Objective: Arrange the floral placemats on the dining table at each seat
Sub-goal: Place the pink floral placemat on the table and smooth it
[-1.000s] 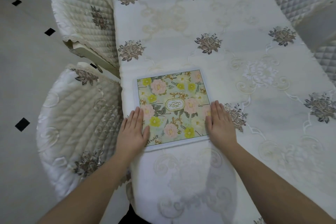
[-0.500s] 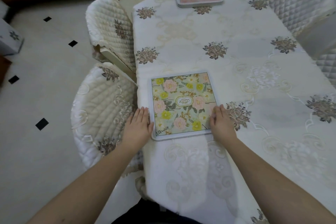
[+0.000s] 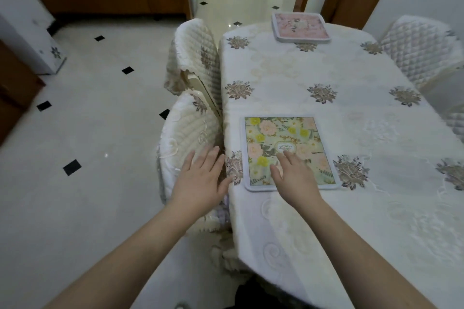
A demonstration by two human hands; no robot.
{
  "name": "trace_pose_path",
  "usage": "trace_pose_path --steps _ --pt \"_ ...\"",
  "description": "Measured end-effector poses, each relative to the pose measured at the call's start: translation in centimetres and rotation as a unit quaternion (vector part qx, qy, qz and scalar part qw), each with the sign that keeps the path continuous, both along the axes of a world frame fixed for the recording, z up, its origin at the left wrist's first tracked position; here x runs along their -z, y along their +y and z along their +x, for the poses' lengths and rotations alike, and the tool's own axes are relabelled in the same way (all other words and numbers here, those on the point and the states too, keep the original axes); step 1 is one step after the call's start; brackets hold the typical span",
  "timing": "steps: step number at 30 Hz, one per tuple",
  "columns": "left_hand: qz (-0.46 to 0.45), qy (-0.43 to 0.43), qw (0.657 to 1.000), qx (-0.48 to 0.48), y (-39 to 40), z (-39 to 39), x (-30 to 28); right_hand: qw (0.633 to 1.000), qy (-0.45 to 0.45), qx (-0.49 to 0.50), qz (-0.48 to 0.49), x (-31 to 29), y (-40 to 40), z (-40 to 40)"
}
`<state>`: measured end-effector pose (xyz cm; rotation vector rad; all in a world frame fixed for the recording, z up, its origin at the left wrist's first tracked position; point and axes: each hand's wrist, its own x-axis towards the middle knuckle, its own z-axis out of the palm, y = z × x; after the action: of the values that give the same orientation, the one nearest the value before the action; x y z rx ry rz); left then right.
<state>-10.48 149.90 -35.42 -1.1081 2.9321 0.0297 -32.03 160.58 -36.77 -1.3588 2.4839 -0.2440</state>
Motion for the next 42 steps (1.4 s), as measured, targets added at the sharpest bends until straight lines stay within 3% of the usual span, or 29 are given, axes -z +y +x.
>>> trace_pose_path --steps 10,17,28,42 --pt "-0.052 -0.002 0.994 -0.1 1.2 20.8 -5.3 0.992 0.013 -0.107 -0.062 -6.3 -1.9 18.4" --pt "-0.061 -0.008 0.982 -0.179 0.7 29.4 -6.7 0.975 0.039 -0.208 -0.064 -8.1 -4.2 27.1" --pt "-0.05 0.007 0.959 -0.278 -0.7 30.2 -6.8 0.945 0.09 -0.29 -0.118 -8.3 -8.2 31.3" --pt "-0.046 0.002 0.95 -0.309 -5.8 30.2 -7.4 0.928 0.108 -0.345 -0.088 -7.5 -15.8 33.7"
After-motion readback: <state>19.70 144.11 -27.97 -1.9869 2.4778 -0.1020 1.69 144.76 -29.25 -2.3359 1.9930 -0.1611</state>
